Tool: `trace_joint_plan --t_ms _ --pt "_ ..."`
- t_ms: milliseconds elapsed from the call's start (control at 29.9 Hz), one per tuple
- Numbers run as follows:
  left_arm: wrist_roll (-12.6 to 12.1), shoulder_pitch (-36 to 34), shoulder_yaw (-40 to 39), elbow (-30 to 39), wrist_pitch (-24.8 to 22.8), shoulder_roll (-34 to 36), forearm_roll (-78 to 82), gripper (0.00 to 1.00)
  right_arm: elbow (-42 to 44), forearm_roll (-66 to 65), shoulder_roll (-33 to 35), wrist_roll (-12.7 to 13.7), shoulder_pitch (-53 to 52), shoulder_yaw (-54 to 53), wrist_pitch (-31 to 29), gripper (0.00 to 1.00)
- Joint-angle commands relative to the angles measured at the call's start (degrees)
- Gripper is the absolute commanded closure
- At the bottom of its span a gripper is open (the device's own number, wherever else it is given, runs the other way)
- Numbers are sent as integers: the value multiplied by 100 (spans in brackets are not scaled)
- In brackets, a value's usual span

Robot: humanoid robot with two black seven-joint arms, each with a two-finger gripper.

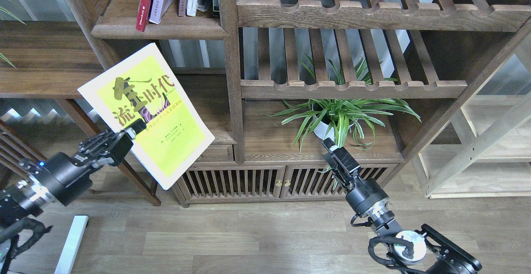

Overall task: Organize books on shelf
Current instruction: 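Raise the yellow book with the left gripper to the top shelf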

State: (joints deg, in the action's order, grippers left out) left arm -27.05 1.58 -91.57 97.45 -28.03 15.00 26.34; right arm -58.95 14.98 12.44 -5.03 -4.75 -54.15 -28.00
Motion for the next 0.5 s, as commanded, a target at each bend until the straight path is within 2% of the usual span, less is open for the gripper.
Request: trace_joint_plan --t_ms 0,301,468 --pt "-20 9 -387 370 3 -6 327 98 41 75 -5 2 -61 1 0 19" --pt "85 -9 -1056 424 3 -102 820 98 138 268 -13 -16 -228 -8 0 19" --pt "393 -17 -1135 362 3 -567 1416 99 138 268 -31 -16 -237 -60 0 19"
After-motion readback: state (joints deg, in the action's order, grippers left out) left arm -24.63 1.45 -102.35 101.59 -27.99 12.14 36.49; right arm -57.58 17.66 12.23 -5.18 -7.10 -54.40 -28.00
